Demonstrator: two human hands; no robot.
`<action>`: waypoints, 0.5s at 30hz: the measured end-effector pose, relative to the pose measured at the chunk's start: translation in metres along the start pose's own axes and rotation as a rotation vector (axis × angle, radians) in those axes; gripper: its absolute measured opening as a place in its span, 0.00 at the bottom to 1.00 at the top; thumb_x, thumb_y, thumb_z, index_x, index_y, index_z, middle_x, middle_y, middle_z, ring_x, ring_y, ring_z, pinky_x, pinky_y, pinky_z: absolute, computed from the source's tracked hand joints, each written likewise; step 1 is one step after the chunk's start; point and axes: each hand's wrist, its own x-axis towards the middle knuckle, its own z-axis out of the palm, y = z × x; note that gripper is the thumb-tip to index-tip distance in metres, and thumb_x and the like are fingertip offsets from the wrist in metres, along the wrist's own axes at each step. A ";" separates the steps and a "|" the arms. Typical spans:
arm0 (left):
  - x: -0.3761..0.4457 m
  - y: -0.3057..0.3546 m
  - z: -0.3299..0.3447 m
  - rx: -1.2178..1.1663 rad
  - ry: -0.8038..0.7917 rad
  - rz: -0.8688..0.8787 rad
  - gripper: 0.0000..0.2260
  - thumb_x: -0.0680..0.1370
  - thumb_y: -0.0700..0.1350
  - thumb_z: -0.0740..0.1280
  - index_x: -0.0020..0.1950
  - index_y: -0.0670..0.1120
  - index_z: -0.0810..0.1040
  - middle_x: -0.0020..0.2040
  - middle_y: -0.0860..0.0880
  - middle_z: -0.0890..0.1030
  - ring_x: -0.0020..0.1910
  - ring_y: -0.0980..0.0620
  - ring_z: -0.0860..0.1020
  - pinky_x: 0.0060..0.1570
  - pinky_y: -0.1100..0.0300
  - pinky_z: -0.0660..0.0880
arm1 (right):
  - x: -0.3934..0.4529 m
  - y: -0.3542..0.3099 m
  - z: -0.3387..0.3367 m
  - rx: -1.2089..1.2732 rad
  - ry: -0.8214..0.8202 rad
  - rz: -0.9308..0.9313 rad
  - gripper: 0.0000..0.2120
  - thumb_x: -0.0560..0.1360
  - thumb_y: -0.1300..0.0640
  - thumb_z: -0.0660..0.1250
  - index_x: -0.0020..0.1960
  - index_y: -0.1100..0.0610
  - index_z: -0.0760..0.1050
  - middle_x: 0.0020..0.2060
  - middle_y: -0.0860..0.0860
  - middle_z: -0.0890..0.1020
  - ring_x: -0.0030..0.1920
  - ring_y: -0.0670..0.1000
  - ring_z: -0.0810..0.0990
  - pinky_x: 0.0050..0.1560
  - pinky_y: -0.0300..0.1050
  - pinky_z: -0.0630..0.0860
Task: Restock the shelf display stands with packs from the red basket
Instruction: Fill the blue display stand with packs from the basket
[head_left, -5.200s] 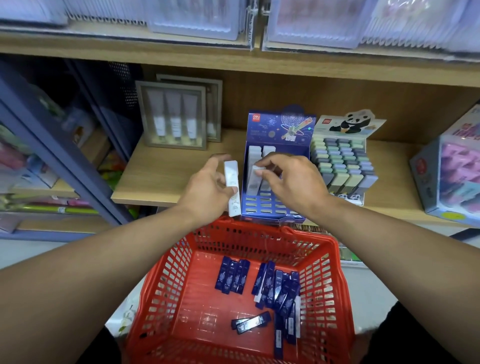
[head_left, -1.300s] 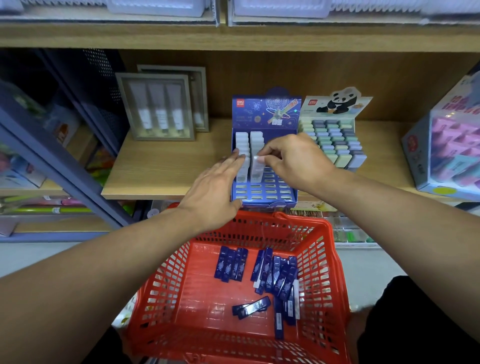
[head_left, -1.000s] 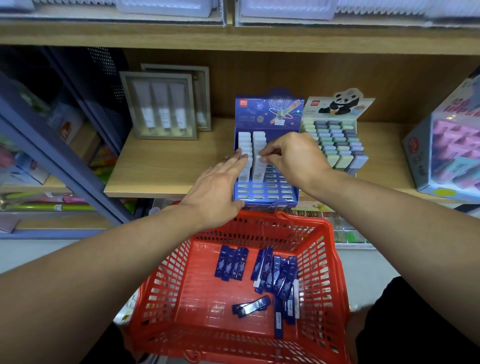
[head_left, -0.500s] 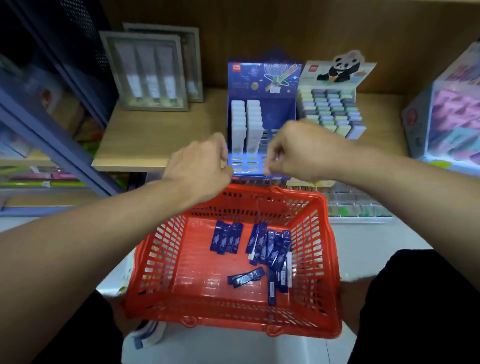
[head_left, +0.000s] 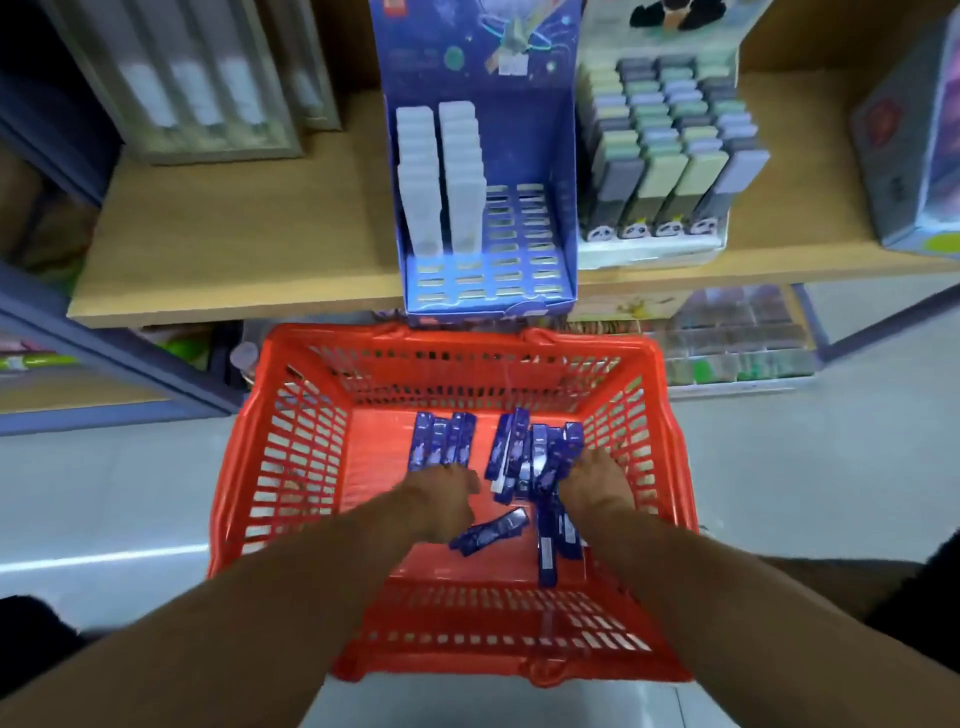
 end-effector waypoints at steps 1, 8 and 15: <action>0.013 0.007 0.013 -0.047 -0.013 -0.009 0.22 0.80 0.44 0.65 0.75 0.47 0.70 0.73 0.45 0.72 0.69 0.45 0.73 0.67 0.55 0.72 | 0.006 -0.005 0.008 -0.017 0.003 0.005 0.16 0.82 0.56 0.61 0.68 0.56 0.75 0.64 0.55 0.77 0.65 0.57 0.72 0.65 0.52 0.66; 0.071 0.045 0.074 -0.244 0.164 -0.221 0.16 0.81 0.37 0.63 0.68 0.43 0.72 0.61 0.43 0.79 0.57 0.47 0.80 0.57 0.57 0.78 | 0.040 -0.009 0.036 0.016 0.047 0.015 0.17 0.82 0.55 0.59 0.70 0.55 0.72 0.71 0.59 0.69 0.71 0.60 0.65 0.70 0.55 0.61; 0.092 0.035 0.057 -0.232 0.345 -0.307 0.22 0.82 0.34 0.56 0.76 0.41 0.61 0.60 0.40 0.79 0.55 0.42 0.81 0.53 0.49 0.80 | 0.047 -0.010 0.034 0.081 0.052 0.072 0.16 0.78 0.54 0.66 0.65 0.55 0.74 0.61 0.57 0.73 0.61 0.59 0.68 0.64 0.55 0.65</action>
